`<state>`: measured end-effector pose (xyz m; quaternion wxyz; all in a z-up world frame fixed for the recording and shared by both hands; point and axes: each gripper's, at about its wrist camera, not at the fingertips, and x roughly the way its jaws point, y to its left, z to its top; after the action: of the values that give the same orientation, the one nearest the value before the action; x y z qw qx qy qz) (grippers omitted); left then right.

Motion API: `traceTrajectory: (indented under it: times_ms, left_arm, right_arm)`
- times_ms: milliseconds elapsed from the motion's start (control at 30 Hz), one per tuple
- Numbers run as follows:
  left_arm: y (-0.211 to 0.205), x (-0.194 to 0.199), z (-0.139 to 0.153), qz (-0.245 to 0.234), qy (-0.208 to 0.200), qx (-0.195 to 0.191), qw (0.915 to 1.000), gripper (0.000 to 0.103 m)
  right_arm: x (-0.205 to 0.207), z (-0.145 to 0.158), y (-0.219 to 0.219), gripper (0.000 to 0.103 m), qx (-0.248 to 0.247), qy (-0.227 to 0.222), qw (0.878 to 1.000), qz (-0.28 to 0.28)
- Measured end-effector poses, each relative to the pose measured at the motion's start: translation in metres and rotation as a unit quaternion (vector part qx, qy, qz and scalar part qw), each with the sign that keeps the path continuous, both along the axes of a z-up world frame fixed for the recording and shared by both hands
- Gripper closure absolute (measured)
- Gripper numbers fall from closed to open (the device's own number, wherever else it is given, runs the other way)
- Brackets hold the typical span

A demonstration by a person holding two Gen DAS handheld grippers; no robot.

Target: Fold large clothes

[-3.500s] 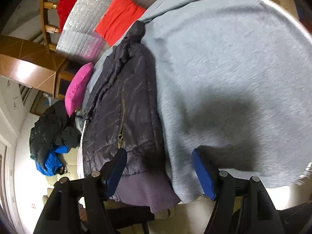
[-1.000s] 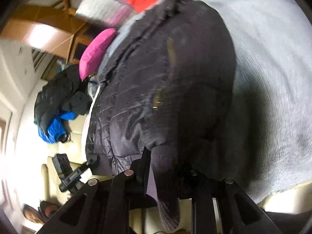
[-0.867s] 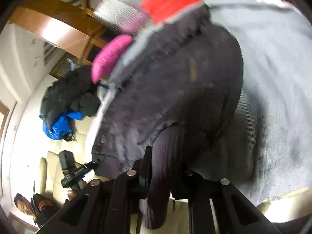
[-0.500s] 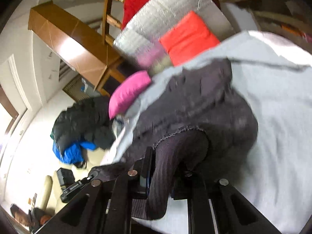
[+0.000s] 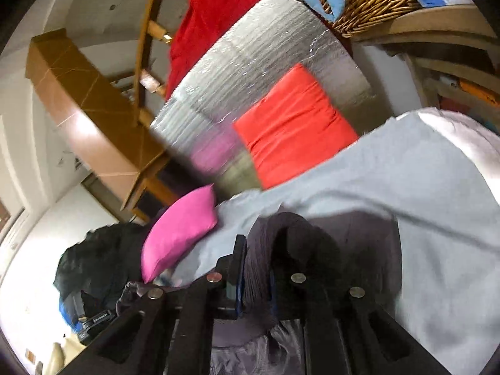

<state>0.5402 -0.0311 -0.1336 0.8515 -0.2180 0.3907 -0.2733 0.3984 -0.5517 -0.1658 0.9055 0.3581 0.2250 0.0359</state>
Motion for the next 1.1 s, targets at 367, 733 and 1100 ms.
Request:
traceTrajectory:
  times_ms: [367, 733, 1100]
  left_arm:
    - [-0.049, 0.128, -0.112, 0.045, 0.103, 0.036, 0.9931, 0.087]
    - [0.028, 0.044, -0.082, 0.117, 0.073, -0.016, 0.9903, 0.013]
    - [0.022, -0.065, -0.119, 0.158, 0.075, 0.116, 0.9777, 0.013]
  right_arm:
    - [0.116, -0.093, -0.087, 0.093, 0.056, 0.055, 0.991, -0.106]
    - [0.113, -0.078, -0.062, 0.006, -0.059, 0.135, 0.989, -0.002]
    - [0.180, -0.124, 0.048, 0.058, -0.319, 0.327, 0.886, 0.075]
